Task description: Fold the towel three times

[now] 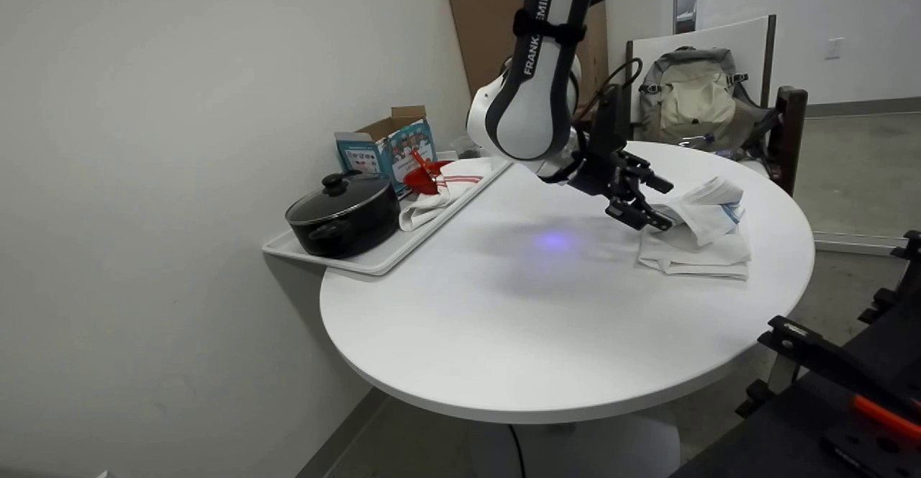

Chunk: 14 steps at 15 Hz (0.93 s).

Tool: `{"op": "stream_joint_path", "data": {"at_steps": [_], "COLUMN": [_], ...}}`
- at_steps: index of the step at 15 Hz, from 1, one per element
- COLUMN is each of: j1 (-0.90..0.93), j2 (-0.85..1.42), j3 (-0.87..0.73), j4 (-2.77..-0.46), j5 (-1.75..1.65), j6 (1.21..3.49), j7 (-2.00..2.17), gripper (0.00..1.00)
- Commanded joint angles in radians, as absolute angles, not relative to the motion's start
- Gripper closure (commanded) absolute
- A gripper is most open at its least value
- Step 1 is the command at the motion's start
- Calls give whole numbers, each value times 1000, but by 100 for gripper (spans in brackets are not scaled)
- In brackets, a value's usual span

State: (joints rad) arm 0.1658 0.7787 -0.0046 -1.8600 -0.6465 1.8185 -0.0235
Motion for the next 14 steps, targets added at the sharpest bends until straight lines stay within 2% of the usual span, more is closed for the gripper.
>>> {"op": "stream_joint_path", "data": {"at_steps": [1, 8, 14], "j1": [133, 57, 27], "j2": [670, 442, 221], "j3": [34, 50, -4], "j4": [-1940, -2063, -2279], "j5": [-586, -315, -332], "j6": [1854, 1902, 2152], "j7": [-15, -20, 65], "gripper": [0, 0, 0]}}
